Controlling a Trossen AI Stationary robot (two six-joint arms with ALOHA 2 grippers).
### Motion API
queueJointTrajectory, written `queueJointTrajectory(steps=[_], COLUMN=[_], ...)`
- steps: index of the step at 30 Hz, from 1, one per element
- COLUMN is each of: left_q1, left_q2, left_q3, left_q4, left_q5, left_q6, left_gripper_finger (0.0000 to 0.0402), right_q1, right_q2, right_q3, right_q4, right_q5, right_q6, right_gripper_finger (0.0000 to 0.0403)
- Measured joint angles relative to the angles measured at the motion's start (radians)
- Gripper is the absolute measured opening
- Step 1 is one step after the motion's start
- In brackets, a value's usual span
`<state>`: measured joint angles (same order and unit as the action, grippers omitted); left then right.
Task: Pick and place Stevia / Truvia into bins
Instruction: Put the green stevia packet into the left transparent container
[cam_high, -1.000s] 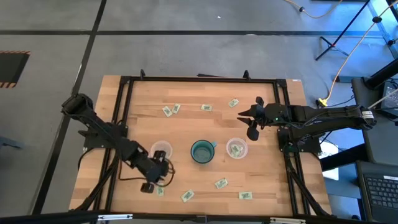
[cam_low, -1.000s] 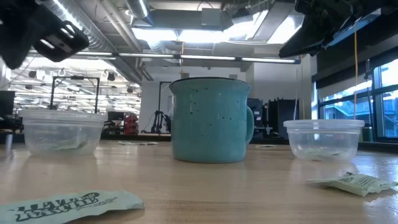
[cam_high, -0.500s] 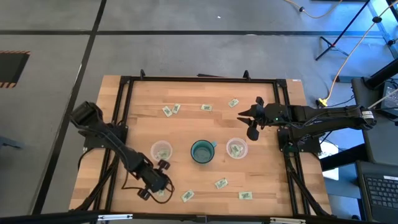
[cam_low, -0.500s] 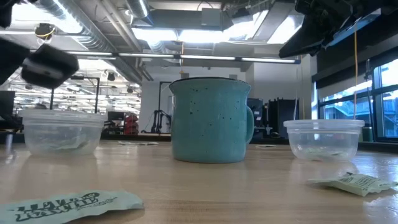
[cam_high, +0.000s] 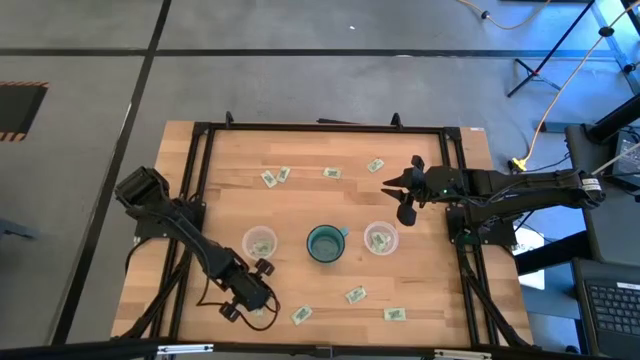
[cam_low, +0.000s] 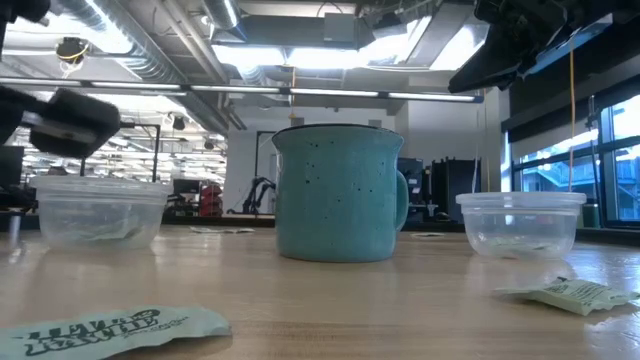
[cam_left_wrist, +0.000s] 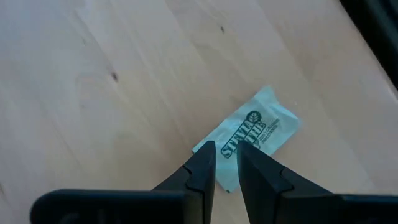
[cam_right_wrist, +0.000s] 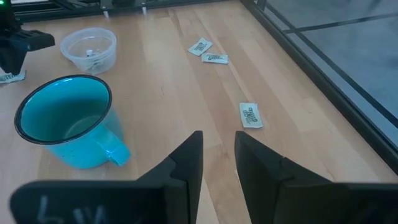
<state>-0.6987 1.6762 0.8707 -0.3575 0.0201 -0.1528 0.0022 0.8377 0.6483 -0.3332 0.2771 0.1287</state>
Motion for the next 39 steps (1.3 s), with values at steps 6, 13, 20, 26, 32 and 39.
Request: queueJointTrajectory(steps=[6,13,20,26,32,39], left_q1=[-0.007,-0.007,-0.006,-0.006,0.014,0.076], left_q2=[0.035,0.059,0.060,-0.006,-0.159,-0.328], left_q3=[0.004,0.005,0.003,-0.008,-0.004,-0.002], left_q4=[0.003,-0.014,-0.013,-0.049,-0.122,-0.234], left_q5=[-0.001,-0.015,-0.011,-0.071,-0.185,-0.429], left_q6=[0.000,-0.017,-0.019,-0.019,-0.125,-0.400], left_gripper_finger=[0.0061,0.0032,0.0005,0.0002,0.0002,0.0003], right_q1=[0.000,0.000,0.000,0.000,0.000,0.000], right_q2=[0.000,0.000,0.000,0.000,0.000,0.000], right_q3=[0.000,0.000,0.000,0.000,0.000,0.000], right_q4=[0.000,0.000,0.000,0.000,0.000,0.000], right_q5=[0.000,0.000,0.000,0.000,0.000,0.000], right_q6=[-0.001,-0.002,-0.005,-0.006,-0.006,-0.006], right_gripper_finger=[0.0097,0.0097,0.0097,0.0097,0.0097,0.0097])
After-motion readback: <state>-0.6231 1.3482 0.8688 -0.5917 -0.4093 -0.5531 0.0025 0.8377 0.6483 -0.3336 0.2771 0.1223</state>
